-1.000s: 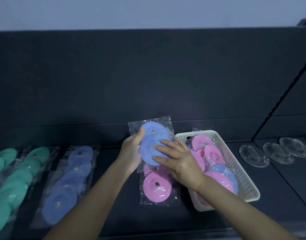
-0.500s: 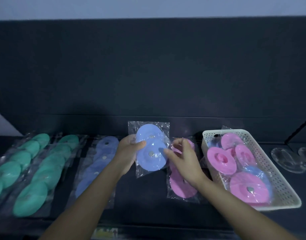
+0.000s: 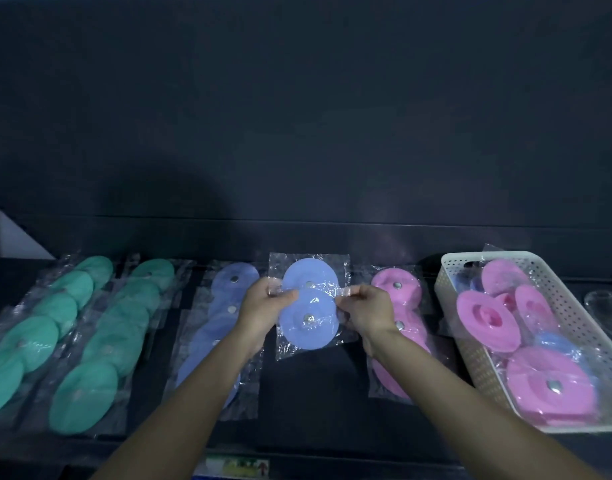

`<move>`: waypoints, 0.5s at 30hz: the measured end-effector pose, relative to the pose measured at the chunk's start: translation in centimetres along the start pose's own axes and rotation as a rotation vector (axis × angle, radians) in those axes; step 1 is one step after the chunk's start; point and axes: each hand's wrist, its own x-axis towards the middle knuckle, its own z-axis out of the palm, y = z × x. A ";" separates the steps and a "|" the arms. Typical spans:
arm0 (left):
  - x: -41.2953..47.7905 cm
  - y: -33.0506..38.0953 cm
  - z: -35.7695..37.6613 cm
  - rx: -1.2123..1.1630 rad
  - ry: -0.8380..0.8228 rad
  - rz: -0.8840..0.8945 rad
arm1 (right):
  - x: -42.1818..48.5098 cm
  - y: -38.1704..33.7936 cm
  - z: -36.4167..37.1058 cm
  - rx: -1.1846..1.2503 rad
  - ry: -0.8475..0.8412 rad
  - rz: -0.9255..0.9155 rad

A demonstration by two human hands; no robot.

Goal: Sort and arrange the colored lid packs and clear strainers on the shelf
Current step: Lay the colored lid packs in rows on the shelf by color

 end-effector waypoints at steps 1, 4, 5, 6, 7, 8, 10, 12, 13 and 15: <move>0.4 -0.1 0.1 0.069 0.022 0.008 | 0.3 -0.1 0.2 -0.018 0.024 -0.009; 1.6 0.0 0.0 0.309 0.057 0.074 | 1.3 -0.1 0.7 -0.117 0.081 -0.019; 2.1 0.1 -0.2 0.388 0.069 0.091 | 1.7 -0.1 0.7 -0.176 0.104 -0.022; 2.5 0.1 -0.3 0.458 0.084 0.106 | 2.2 -0.1 0.8 -0.254 0.127 -0.032; 2.9 0.2 -0.4 0.511 0.094 0.116 | 2.6 -0.1 0.8 -0.344 0.142 -0.057; 3.2 0.3 -0.4 0.546 0.097 0.125 | 3.0 -0.1 0.7 -0.438 0.138 -0.091; 3.8 0.4 -0.1 0.606 0.117 0.151 | 3.7 0.0 0.7 -0.641 0.115 -0.152; 4.1 0.3 0.1 0.678 0.152 0.194 | 4.3 0.3 0.7 -0.795 0.106 -0.183; 4.1 0.2 0.1 0.730 0.156 0.220 | 4.6 0.5 0.7 -0.842 0.097 -0.189; 4.3 -0.1 -0.2 0.865 0.127 0.258 | 5.1 0.9 0.9 -0.913 0.082 -0.209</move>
